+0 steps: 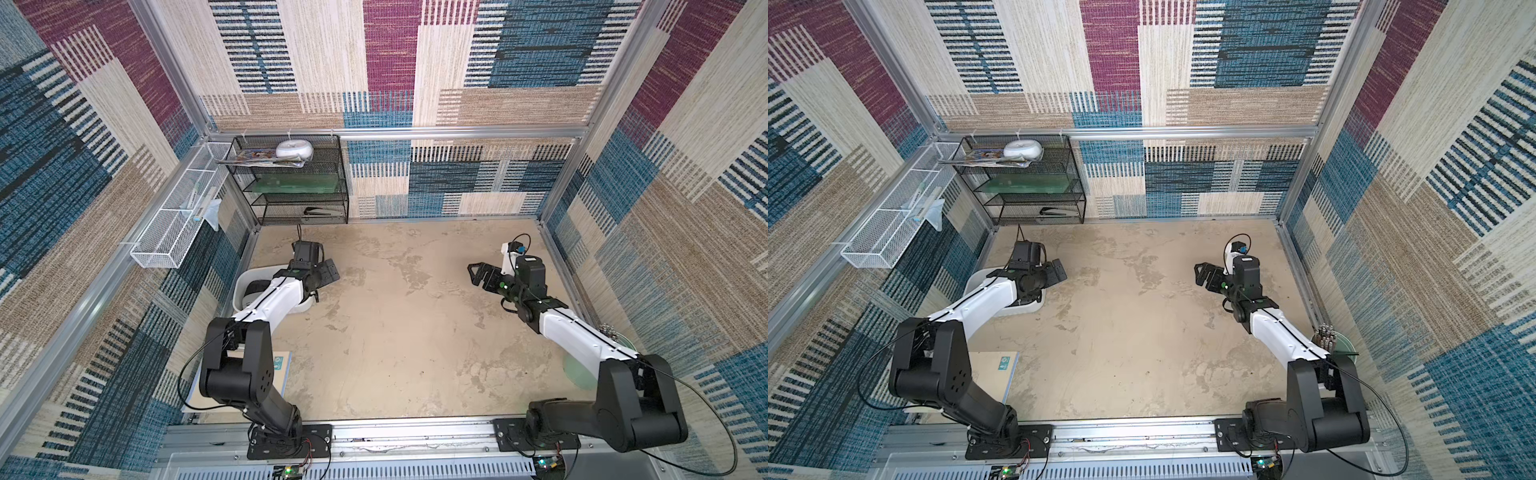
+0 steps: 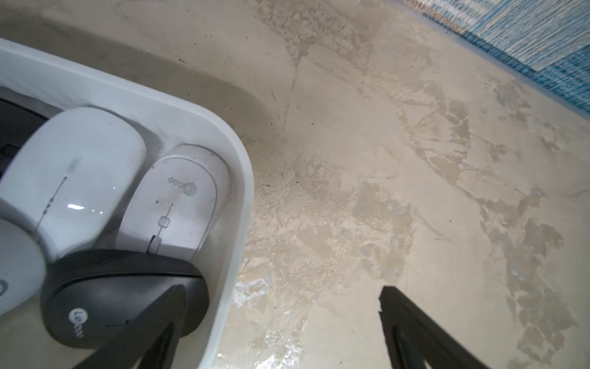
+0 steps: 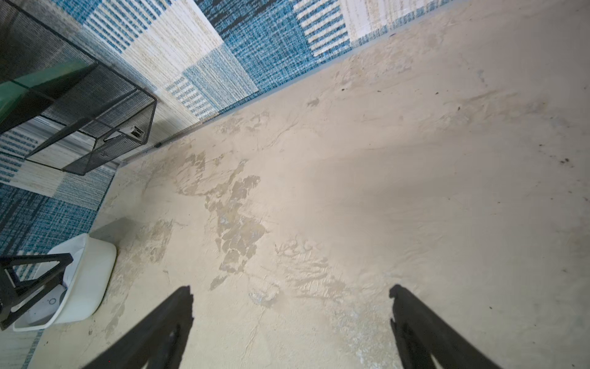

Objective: Take out the mouse from the storage box
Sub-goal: Move the storage box to the center of the board.

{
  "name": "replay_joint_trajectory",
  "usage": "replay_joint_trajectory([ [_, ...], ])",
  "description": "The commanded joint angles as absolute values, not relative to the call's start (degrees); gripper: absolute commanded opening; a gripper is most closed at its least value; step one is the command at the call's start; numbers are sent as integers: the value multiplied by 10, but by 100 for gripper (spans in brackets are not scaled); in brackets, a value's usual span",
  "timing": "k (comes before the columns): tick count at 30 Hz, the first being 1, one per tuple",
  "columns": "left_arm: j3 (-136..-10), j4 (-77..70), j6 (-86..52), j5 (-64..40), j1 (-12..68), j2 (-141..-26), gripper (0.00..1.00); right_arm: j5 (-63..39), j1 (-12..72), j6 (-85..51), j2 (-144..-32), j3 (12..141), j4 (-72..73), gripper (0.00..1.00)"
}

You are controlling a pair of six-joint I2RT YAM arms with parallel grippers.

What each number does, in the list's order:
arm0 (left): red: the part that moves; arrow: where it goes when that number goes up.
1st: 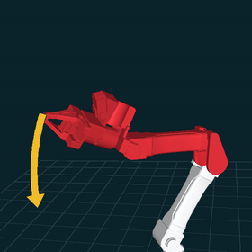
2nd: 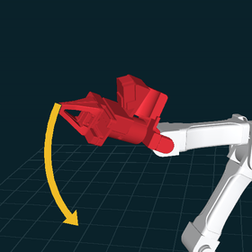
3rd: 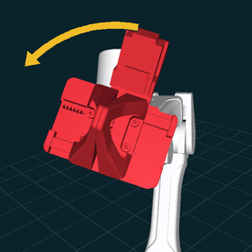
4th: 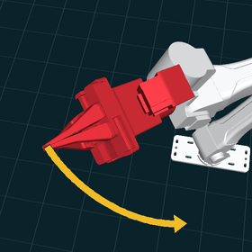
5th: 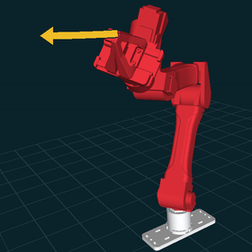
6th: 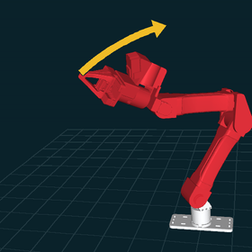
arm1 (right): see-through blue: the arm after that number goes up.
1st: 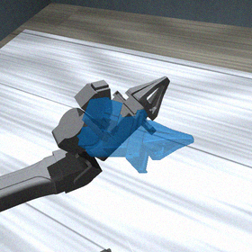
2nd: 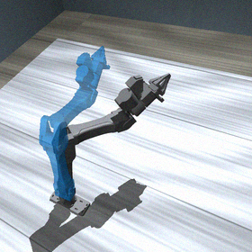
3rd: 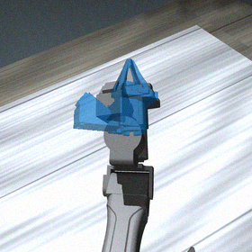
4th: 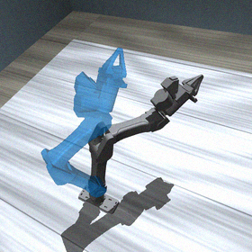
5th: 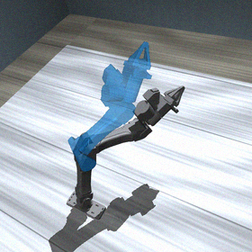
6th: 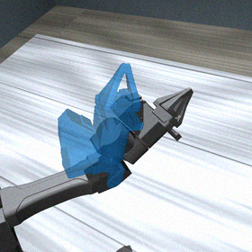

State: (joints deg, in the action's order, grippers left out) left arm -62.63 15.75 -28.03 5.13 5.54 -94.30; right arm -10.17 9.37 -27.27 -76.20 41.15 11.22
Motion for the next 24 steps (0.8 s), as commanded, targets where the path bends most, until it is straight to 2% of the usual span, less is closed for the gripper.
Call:
replay_joint_trajectory([
  [1, -635, 168, -281, 10, 54, -961, 95, -72, 117, -251, -765, 419, 82, 98],
  [11, -631, 167, -296, -42, 78, -974, 84, -40, 194, -253, -677, 373, 3, 97],
  [14, -615, 166, -299, -34, 107, -960, 81, -33, 203, -264, -653, 363, -24, 97],
  [24, -503, 152, -348, 24, 263, -863, 80, -25, 236, -295, -636, 354, -66, 95],
])
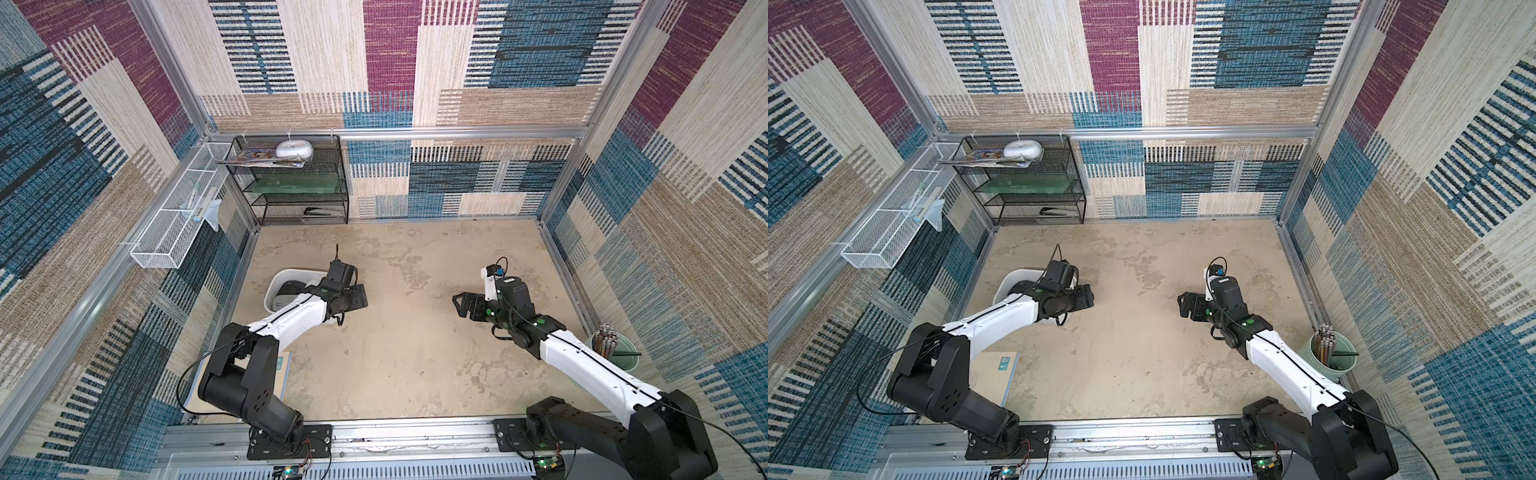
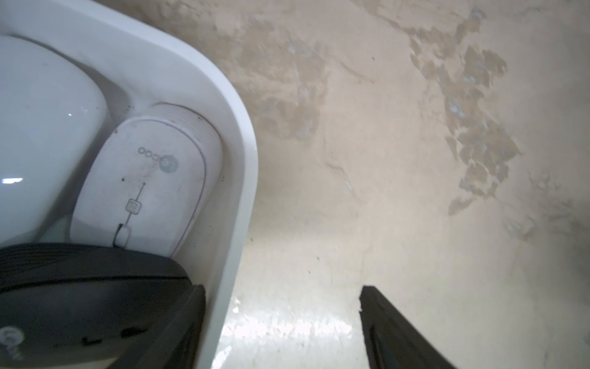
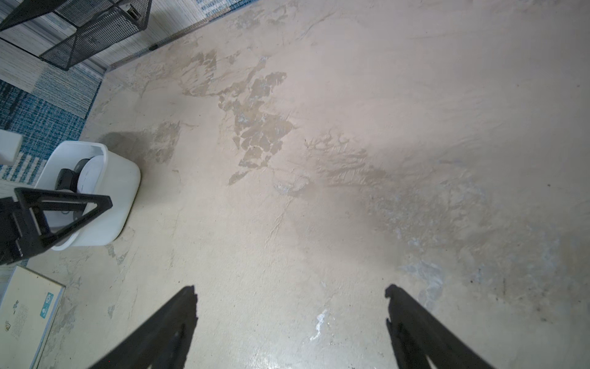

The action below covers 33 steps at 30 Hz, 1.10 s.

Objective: Take out the mouse from the storage box
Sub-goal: Move the storage box to the center of the board.

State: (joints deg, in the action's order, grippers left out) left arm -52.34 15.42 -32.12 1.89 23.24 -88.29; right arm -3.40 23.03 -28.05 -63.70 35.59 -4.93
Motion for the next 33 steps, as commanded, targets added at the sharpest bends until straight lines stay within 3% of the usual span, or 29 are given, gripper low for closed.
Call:
replay_joint_trajectory([
  [1, -491, 150, -356, 25, 278, -854, 80, -24, 238, -298, -636, 354, -66, 95],
  [9, -445, 128, -394, 5, 428, -797, 81, -15, 256, -312, -640, 362, -65, 95],
  [12, -457, 139, -376, 0, 447, -775, 81, -14, 264, -312, -648, 374, -69, 95],
  [15, -475, 180, -339, 59, 438, -725, 87, -9, 279, -314, -653, 381, -69, 95],
  [19, -507, 237, -304, 116, 349, -689, 95, -10, 303, -324, -657, 381, -58, 95],
  [24, -545, 249, -352, 64, 149, -733, 96, -15, 342, -345, -672, 383, -37, 95],
  [27, -572, 257, -361, 73, 91, -786, 96, -14, 368, -354, -677, 382, -27, 95],
  [33, -556, 197, -364, -21, 16, -861, 94, -13, 425, -370, -695, 375, -3, 95],
])
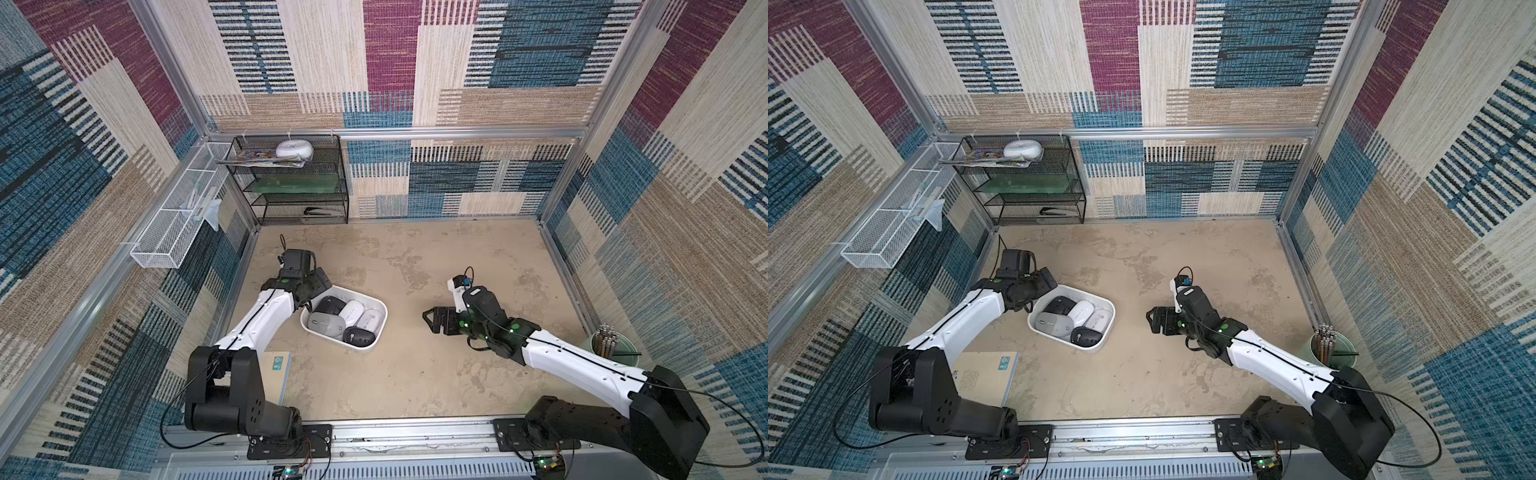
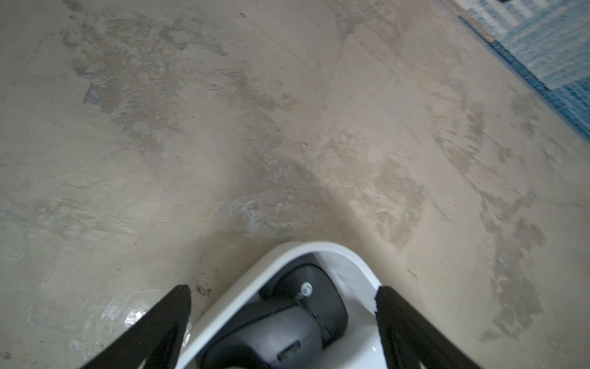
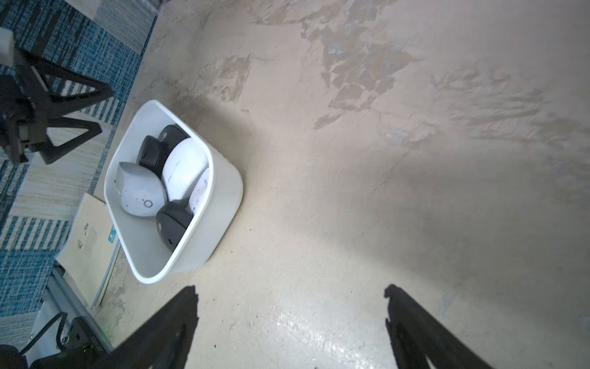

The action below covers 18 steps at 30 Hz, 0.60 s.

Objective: Take out the mouse from the storage box
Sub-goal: Move the storage box to the center of the board.

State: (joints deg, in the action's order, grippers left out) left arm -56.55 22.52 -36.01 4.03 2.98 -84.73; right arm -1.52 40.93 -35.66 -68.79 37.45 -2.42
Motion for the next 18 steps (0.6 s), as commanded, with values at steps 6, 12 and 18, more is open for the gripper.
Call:
replay_joint_trajectory([
  [6, -508, 140, -356, -112, 15, -849, 91, 0, 471, -374, -714, 379, 1, 95],
  [12, -466, 131, -366, -143, 29, -825, 90, 2, 481, -373, -725, 381, 4, 95],
  [18, -417, 116, -380, -127, 98, -784, 90, 16, 483, -377, -745, 390, -7, 95],
])
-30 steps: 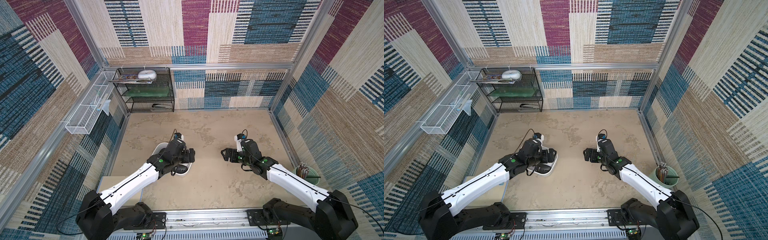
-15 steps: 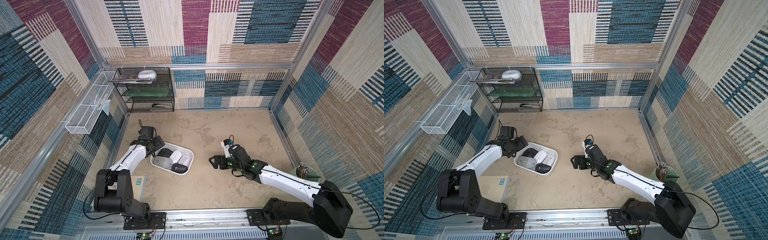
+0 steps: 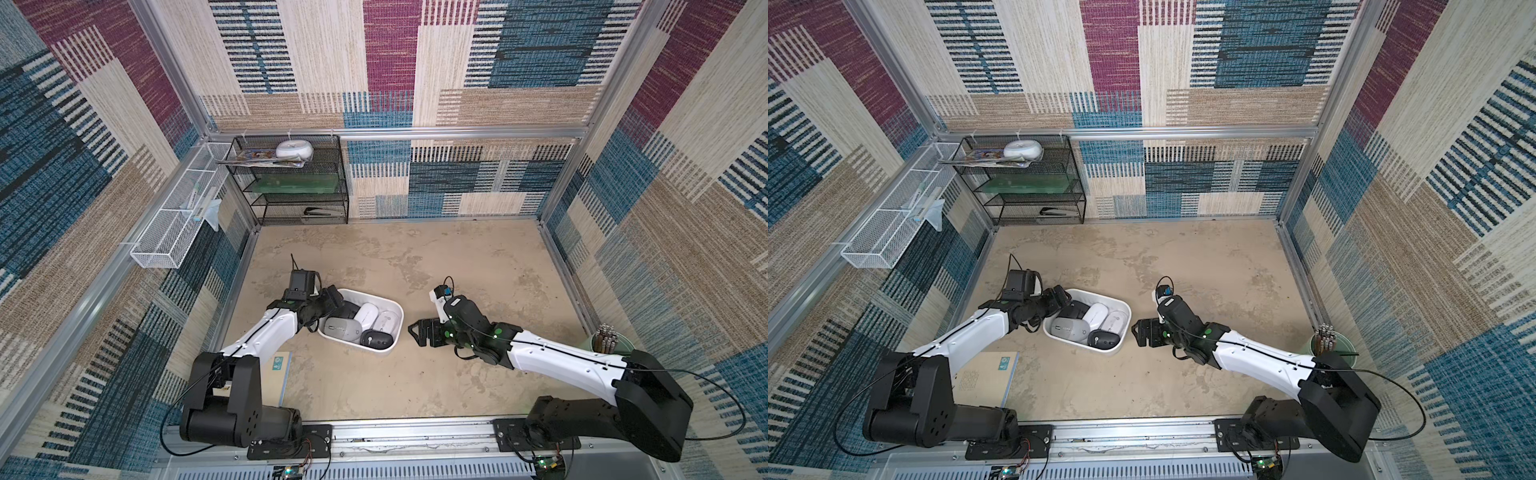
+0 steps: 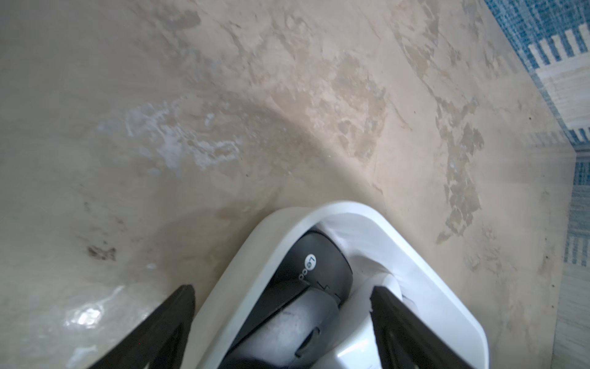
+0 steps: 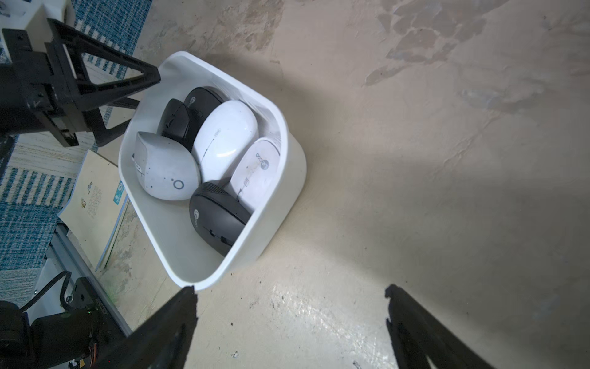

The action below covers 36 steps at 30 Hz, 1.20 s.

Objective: Take out the mouse from the storage box
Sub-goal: Move the storage box to the center of the board.

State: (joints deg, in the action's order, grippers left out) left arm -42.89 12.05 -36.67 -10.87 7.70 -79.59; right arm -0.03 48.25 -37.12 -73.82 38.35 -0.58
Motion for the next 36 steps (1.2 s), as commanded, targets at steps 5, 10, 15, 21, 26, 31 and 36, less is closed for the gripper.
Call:
replay_joint_trajectory([
  [5, -398, 91, -380, -112, 185, -751, 90, 27, 483, -378, -760, 401, -27, 95],
  [10, -412, 78, -391, -103, 252, -763, 90, 55, 483, -396, -758, 400, -38, 96],
  [15, -440, 59, -402, -101, 310, -807, 90, 84, 482, -398, -766, 409, -62, 96],
  [21, -477, 45, -410, -94, 377, -852, 89, 118, 475, -399, -741, 401, -96, 97],
  [26, -500, 38, -409, -93, 411, -880, 89, 114, 464, -401, -701, 375, -107, 97],
  [31, -515, 96, -413, -19, 416, -878, 90, 145, 462, -382, -675, 365, -136, 97],
  [36, -514, 163, -389, 37, 409, -847, 91, 155, 461, -294, -648, 383, -166, 97],
])
